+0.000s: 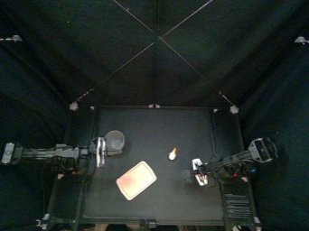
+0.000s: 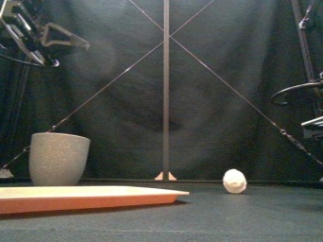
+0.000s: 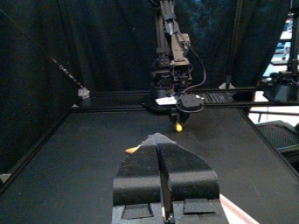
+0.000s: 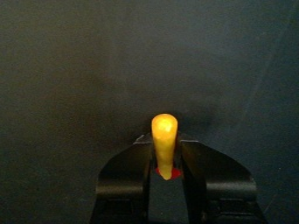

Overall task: Pick the shrimp then place it on the pink plate
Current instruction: Place shrimp on the pink plate

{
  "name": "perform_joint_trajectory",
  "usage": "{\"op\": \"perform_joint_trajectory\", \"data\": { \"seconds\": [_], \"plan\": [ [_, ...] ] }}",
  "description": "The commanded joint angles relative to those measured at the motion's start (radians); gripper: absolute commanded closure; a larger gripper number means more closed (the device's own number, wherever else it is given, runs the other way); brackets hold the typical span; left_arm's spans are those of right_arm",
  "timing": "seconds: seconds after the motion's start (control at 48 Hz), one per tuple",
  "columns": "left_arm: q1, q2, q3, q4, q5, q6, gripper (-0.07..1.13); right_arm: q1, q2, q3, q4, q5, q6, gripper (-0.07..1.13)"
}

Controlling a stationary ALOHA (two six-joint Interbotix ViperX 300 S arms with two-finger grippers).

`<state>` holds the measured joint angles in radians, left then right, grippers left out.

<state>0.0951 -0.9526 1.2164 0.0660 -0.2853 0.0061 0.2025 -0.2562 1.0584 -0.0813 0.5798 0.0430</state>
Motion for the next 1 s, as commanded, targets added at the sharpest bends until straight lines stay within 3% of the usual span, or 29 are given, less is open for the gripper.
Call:
{"op": "perform_joint_trajectory", "data": {
  "seconds": [0.021, 0.354, 0.75, 1.0],
  "plan": [
    [0.002, 0.003, -0.015, 0.003, -0.009, 0.0, 1.01, -0.005, -0.015, -0.049, 0.005, -0.005, 0.0, 0.54],
    [0.003, 0.005, -0.014, 0.003, -0.009, 0.0, 1.01, -0.032, -0.02, -0.242, 0.003, -0.173, 0.0, 0.54],
    [0.011, 0.003, -0.012, 0.003, -0.009, 0.002, 1.01, -0.11, 0.198, -0.379, 0.002, -0.709, -0.002, 0.54],
    [0.011, 0.005, 0.0, 0.003, -0.009, 0.0, 1.01, -0.129, 0.364, -0.469, 0.003, -0.919, 0.0, 0.54]
  ]
}}
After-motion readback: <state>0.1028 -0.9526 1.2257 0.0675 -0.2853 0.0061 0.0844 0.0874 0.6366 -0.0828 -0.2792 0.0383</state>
